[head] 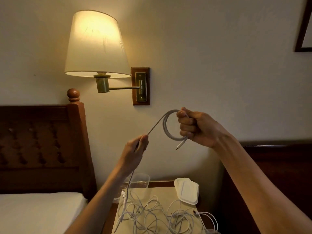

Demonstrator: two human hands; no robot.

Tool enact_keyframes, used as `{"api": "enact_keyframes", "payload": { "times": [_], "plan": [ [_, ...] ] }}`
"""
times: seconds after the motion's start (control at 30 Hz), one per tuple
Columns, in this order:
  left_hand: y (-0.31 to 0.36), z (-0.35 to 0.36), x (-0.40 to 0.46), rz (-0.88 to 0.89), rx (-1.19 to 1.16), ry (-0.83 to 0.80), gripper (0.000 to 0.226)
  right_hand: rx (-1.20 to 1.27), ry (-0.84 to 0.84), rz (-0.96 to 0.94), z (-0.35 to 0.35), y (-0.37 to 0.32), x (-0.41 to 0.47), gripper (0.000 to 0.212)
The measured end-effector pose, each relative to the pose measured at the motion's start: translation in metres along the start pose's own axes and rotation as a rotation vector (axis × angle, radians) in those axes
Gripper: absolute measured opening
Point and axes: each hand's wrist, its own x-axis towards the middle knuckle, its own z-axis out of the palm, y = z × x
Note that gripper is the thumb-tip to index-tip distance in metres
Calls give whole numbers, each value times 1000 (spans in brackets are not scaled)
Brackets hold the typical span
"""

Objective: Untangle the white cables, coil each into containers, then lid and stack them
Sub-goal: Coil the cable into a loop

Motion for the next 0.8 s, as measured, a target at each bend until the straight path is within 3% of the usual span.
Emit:
{"api": "enact_keyframes", "payload": {
  "times": [0.07, 0.13, 0.23, 0.3, 0.4, 0.5, 0.63, 0.8],
  "plan": [
    [-22, 13, -19, -180, -66, 26, 36, 95, 3, -36, -4, -10, -1, 36],
    [-33, 26, -37, -336, -97, -56, 41, 62, 34, -63, -6, -16, 1, 36],
    [-14, 35, -42, -254, 88, -459, 47, -240, 142, -83, -8, -5, 10, 36],
    [12, 33, -32, -109, 151, -580, 46, -467, 181, -116, -10, 15, 13, 36],
    [41, 25, -14, 138, 133, -482, 39, -775, 166, -162, -13, 40, 13, 35],
    [45, 19, 0, 289, 223, -269, 39, -932, 116, -151, -16, 54, 11, 36],
    [40, 14, 13, 338, 296, -87, 34, -899, 16, -75, -10, 56, 9, 37],
    [35, 14, 15, 218, 212, 9, 31, -673, -35, 61, -7, 46, 5, 40]
  ]
}}
